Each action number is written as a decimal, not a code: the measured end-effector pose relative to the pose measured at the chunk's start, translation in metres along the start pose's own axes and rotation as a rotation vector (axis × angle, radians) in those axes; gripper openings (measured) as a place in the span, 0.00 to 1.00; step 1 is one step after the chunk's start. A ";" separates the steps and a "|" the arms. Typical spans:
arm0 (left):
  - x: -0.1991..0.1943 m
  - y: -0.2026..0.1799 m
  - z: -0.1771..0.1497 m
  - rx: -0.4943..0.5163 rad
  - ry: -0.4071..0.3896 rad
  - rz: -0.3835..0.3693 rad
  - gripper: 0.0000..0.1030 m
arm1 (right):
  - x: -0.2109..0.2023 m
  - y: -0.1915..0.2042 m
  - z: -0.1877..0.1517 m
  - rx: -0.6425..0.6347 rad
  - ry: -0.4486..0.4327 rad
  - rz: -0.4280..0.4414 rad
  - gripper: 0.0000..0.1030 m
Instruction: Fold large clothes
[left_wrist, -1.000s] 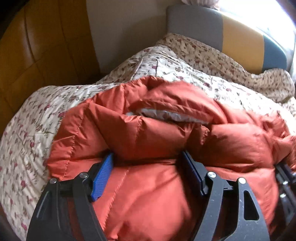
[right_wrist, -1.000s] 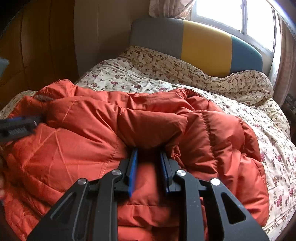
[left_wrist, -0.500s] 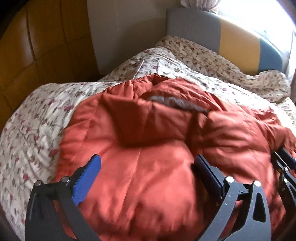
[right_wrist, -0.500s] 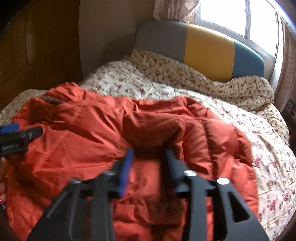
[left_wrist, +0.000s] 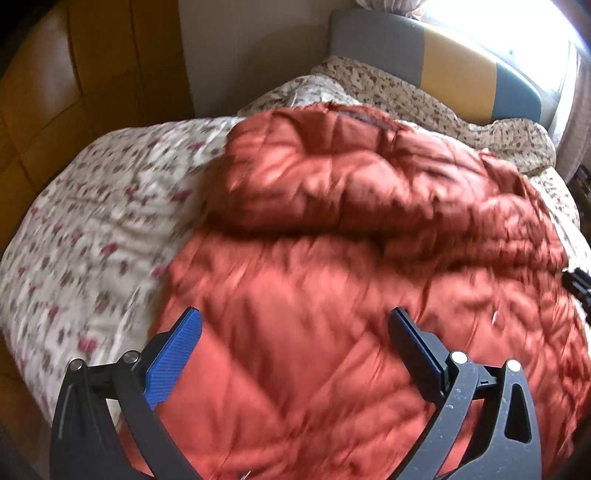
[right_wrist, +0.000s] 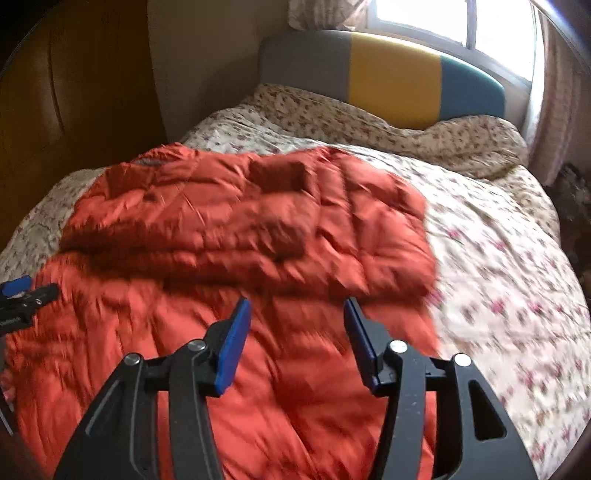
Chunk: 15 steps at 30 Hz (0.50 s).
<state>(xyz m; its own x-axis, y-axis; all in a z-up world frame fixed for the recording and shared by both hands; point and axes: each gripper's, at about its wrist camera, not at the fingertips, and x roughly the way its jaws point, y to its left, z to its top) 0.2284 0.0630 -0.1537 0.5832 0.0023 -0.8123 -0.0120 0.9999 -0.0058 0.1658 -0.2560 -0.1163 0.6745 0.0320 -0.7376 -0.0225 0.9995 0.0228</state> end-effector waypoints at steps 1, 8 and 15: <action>-0.003 0.005 -0.008 -0.003 0.003 0.001 0.97 | -0.006 -0.004 -0.005 0.001 0.001 -0.008 0.57; -0.017 0.037 -0.045 0.010 0.014 0.017 0.97 | -0.038 -0.043 -0.054 0.044 0.058 -0.054 0.61; -0.024 0.070 -0.073 -0.061 0.048 -0.004 0.97 | -0.054 -0.071 -0.090 0.119 0.125 -0.065 0.61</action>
<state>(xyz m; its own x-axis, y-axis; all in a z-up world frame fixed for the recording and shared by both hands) 0.1542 0.1322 -0.1772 0.5435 -0.0035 -0.8394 -0.0601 0.9973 -0.0431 0.0650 -0.3287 -0.1389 0.5747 -0.0254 -0.8180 0.1103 0.9928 0.0466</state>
